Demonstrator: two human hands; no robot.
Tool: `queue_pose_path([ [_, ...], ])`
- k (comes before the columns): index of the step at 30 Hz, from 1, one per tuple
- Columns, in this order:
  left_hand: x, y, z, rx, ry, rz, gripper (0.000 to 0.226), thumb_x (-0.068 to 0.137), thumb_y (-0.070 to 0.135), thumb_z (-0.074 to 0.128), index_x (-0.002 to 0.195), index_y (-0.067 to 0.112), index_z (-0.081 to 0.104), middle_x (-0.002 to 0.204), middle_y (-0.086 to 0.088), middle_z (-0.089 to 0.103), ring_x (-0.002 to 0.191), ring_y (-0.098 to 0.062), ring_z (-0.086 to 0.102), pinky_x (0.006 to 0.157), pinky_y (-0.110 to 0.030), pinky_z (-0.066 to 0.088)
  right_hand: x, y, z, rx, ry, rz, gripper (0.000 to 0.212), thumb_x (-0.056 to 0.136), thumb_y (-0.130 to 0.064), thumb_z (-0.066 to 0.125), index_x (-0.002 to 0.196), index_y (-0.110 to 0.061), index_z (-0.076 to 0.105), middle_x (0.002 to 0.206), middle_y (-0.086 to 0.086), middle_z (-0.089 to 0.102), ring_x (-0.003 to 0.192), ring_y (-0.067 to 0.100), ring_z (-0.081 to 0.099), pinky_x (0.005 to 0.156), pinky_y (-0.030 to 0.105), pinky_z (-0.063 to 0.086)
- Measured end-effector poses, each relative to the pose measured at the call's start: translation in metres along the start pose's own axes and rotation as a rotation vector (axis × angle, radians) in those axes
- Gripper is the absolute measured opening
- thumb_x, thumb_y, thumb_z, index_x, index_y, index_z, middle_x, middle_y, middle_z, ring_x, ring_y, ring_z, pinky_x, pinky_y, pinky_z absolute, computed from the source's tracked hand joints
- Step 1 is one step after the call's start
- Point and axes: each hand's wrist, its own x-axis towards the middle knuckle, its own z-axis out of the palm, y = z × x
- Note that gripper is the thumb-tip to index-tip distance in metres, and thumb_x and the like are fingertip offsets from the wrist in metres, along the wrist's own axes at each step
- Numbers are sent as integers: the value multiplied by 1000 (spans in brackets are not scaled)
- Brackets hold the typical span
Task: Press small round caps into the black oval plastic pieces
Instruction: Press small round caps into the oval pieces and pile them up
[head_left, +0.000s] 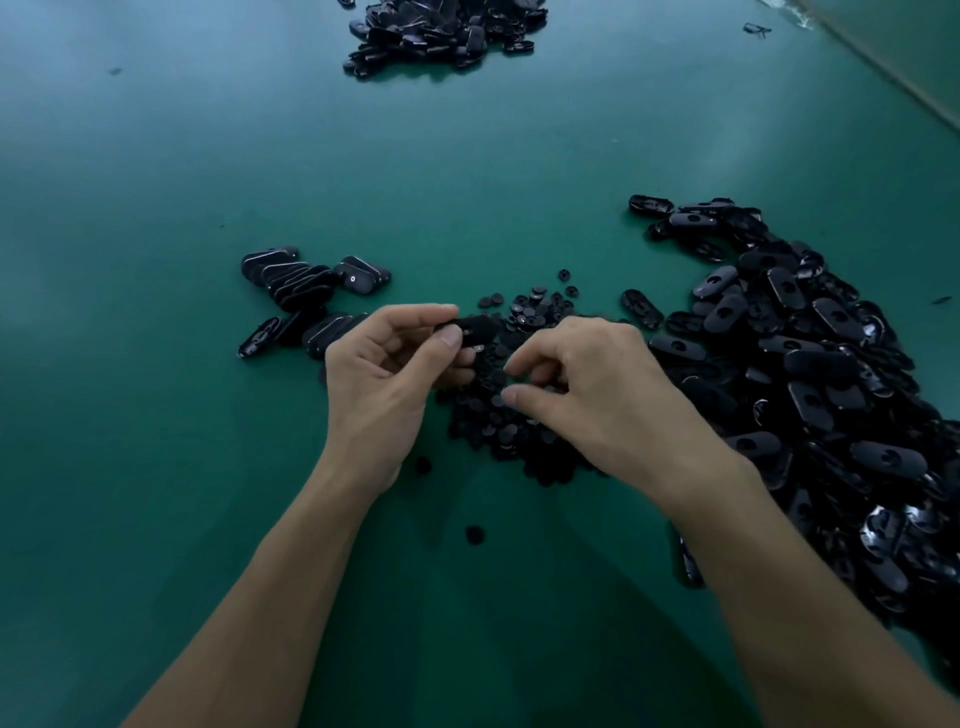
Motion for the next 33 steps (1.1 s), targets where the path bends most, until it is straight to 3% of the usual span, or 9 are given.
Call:
queue_pose_path([
  [4, 0, 0, 0, 1, -6, 3, 20, 89, 3, 69, 91, 21, 76, 79, 0, 73, 73, -18, 73, 66, -25, 58, 2, -9, 5, -126, -77, -14, 18, 90, -40, 70, 104, -28, 74, 91, -9, 54, 100, 15, 52, 92, 35, 47],
  [9, 0, 1, 0, 4, -5, -5, 18, 89, 1, 69, 92, 18, 75, 78, 1, 72, 72, -18, 73, 66, -24, 57, 3, -11, 10, -140, -62, 2, 11, 90, -30, 68, 93, -23, 75, 83, -10, 52, 86, 9, 46, 101, 29, 37],
  [13, 0, 1, 0, 13, -1, -9, 17, 90, 0, 68, 93, 16, 73, 77, 2, 71, 73, -17, 73, 66, -24, 57, 5, -14, 11, -123, -79, 15, 5, 90, -27, 67, 90, -22, 70, 89, -6, 57, 94, 15, 52, 89, 33, 47],
  [17, 0, 1, -1, 22, 8, -13, 15, 91, -1, 68, 94, 14, 72, 78, 1, 72, 73, -18, 73, 66, -25, 58, 7, -13, 10, -53, -102, 21, 5, 95, -24, 64, 90, -24, 66, 94, -8, 56, 96, 13, 52, 88, 32, 46],
  [22, 0, 0, 0, 66, 2, 3, 16, 91, 1, 68, 94, 15, 73, 80, 0, 73, 73, -18, 73, 65, -23, 58, 4, -10, -2, 187, -27, 42, 15, 100, -18, 57, 86, -24, 54, 75, -11, 55, 65, 2, 50, 59, 16, 38],
  [25, -2, 0, 1, 94, -12, 12, 15, 91, 1, 69, 95, 14, 72, 80, -1, 74, 73, -18, 74, 65, -23, 58, 1, -10, -4, 249, 42, 44, 8, 100, -16, 57, 96, -23, 59, 77, -10, 59, 69, -1, 54, 64, 11, 42],
  [28, -2, 0, 1, 103, -22, 7, 15, 91, 0, 69, 95, 14, 72, 80, 0, 74, 73, -18, 74, 66, -24, 58, 0, -9, 0, 256, 72, 49, 18, 100, -16, 59, 115, -20, 67, 82, -15, 63, 77, -9, 57, 70, 4, 41],
  [33, -2, 0, 1, 99, -30, -7, 14, 89, -2, 70, 95, 11, 71, 80, -2, 74, 73, -19, 74, 67, -25, 59, -1, -9, 0, 281, 200, 18, 12, 94, -12, 69, 101, -18, 76, 82, -20, 66, 78, -10, 63, 73, 3, 44],
])
